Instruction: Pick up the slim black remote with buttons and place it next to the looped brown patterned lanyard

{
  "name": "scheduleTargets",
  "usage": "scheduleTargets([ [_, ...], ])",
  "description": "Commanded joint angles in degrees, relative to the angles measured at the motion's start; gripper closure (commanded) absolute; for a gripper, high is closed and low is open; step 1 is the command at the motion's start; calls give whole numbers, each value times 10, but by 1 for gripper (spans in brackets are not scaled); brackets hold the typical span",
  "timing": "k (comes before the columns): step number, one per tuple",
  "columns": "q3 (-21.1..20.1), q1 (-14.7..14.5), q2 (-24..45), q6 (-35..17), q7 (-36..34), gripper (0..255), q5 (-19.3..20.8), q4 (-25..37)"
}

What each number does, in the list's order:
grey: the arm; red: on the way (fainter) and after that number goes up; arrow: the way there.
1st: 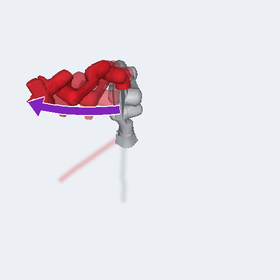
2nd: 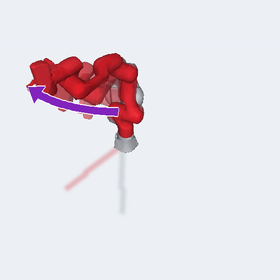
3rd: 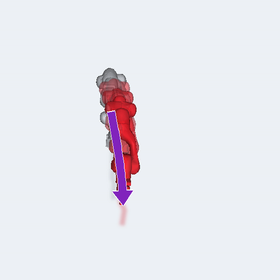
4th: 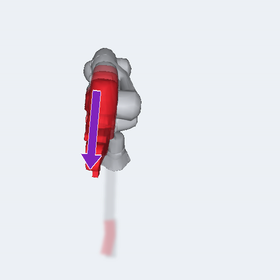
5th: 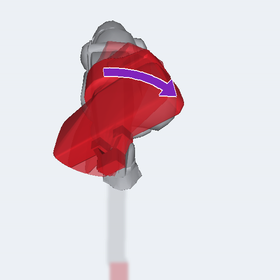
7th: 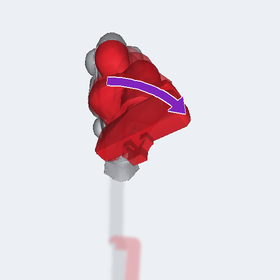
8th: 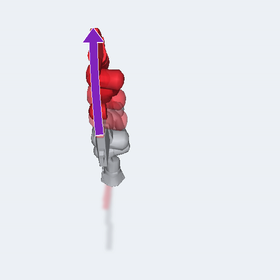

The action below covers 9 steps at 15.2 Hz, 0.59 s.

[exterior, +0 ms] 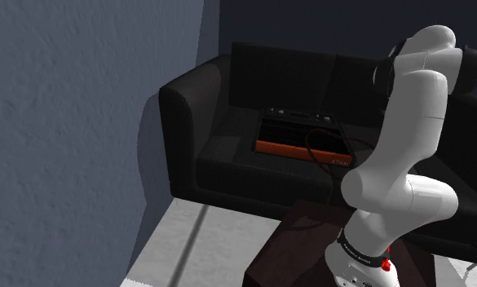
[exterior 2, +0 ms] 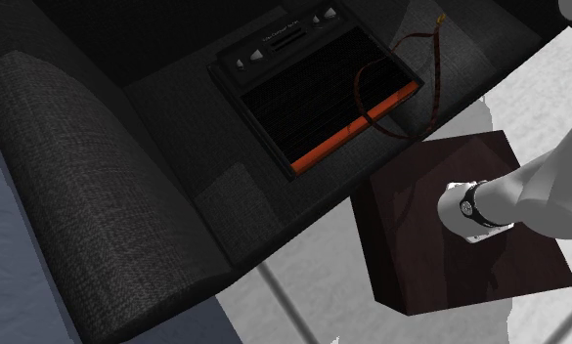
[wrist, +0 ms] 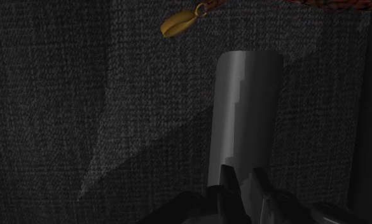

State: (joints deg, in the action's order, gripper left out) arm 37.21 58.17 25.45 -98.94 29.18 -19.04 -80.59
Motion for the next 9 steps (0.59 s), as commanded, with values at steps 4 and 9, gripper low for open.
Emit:
scheduleTargets([
  [4, -2, -2, 5, -35, 7, 255, -5, -31],
  [9, -5, -5, 12, -70, 14, 255, -11, -61],
])
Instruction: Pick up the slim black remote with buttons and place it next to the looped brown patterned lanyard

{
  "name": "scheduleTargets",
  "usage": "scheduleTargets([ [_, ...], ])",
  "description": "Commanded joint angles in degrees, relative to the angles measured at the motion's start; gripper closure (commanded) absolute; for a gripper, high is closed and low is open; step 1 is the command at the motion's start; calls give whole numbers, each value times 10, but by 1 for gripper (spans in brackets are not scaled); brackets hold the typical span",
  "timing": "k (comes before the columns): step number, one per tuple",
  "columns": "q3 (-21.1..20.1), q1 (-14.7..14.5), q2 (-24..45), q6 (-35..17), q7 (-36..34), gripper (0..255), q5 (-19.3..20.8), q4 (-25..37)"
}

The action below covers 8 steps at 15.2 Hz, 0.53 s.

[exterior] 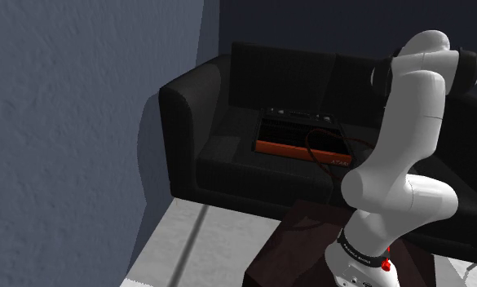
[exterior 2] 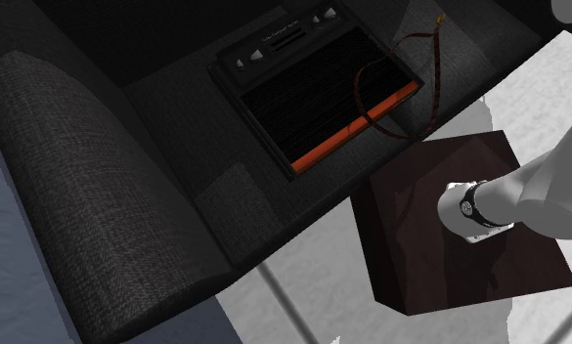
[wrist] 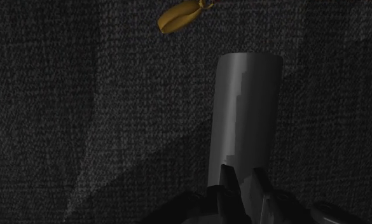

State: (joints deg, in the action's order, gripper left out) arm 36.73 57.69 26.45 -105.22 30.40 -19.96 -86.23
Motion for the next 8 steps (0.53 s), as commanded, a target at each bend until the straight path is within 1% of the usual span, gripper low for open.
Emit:
scheduleTargets([
  [1, -1, 0, 4, -13, 3, 255, -3, -10],
  [8, -8, 0, 18, -58, 13, 255, -15, -44],
])
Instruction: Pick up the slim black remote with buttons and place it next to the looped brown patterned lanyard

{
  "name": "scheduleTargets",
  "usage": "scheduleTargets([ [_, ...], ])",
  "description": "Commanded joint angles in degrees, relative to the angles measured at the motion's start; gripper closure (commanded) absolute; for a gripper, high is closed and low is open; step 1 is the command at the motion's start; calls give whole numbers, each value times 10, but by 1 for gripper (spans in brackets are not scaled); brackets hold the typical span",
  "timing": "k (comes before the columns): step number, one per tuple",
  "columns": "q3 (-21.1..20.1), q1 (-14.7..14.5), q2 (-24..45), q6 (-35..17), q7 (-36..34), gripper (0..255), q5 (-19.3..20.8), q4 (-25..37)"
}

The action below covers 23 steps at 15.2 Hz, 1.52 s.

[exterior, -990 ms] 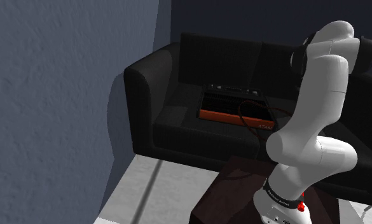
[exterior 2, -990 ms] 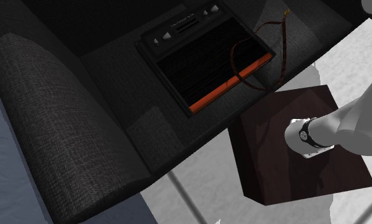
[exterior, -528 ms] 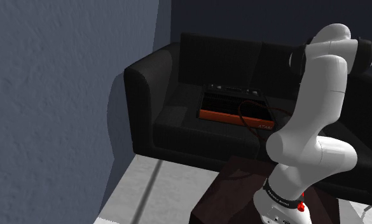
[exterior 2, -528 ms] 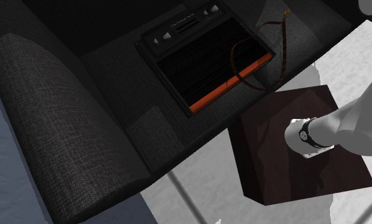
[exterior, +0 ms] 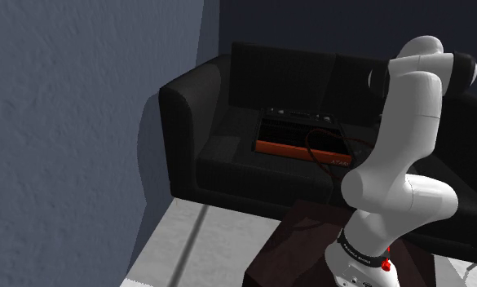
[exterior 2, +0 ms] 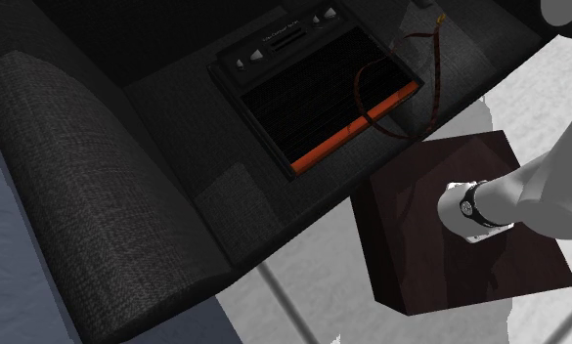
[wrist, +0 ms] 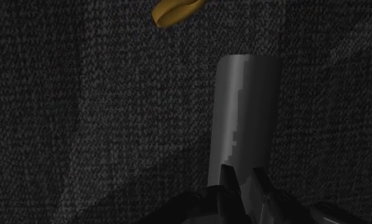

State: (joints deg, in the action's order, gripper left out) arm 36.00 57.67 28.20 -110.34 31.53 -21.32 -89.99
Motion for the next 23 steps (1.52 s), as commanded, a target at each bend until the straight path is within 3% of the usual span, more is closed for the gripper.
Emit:
scheduleTargets([
  [1, -2, 0, 4, -13, 4, 255, -4, -11],
  [10, -14, 5, 32, -67, 19, 255, -25, -41],
  [18, -14, 5, 32, -67, 19, 255, -25, -41],
  [19, -14, 5, 31, -67, 19, 0, -25, -41],
  [23, -14, 5, 31, -67, 19, 0, -25, -41],
])
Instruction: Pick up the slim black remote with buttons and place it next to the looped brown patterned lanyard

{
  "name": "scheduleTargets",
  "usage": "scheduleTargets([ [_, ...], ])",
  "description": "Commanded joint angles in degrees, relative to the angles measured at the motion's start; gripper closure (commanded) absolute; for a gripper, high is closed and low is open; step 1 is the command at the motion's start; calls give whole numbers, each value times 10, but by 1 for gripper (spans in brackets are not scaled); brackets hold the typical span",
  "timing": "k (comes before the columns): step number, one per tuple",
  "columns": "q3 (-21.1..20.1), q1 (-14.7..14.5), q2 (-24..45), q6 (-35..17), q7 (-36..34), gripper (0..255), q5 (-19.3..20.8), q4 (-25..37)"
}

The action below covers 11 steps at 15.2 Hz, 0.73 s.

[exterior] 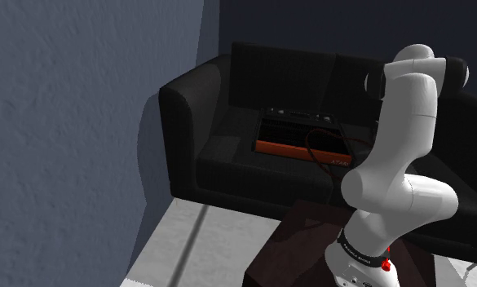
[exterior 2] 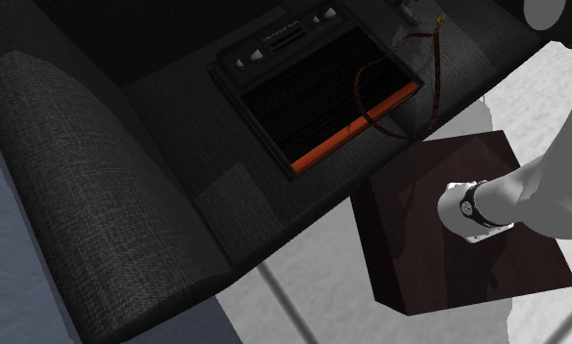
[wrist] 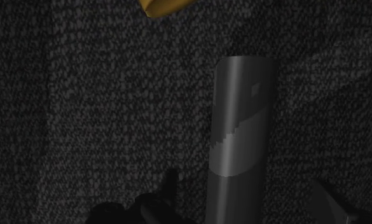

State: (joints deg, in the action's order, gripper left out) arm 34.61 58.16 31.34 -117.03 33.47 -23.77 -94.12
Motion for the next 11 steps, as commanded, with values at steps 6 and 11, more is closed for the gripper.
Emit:
scheduleTargets([
  [6, 13, -1, -26, 57, -13, 0, 21, 36],
  [11, 13, -1, -26, 57, -13, 0, 21, 36],
])
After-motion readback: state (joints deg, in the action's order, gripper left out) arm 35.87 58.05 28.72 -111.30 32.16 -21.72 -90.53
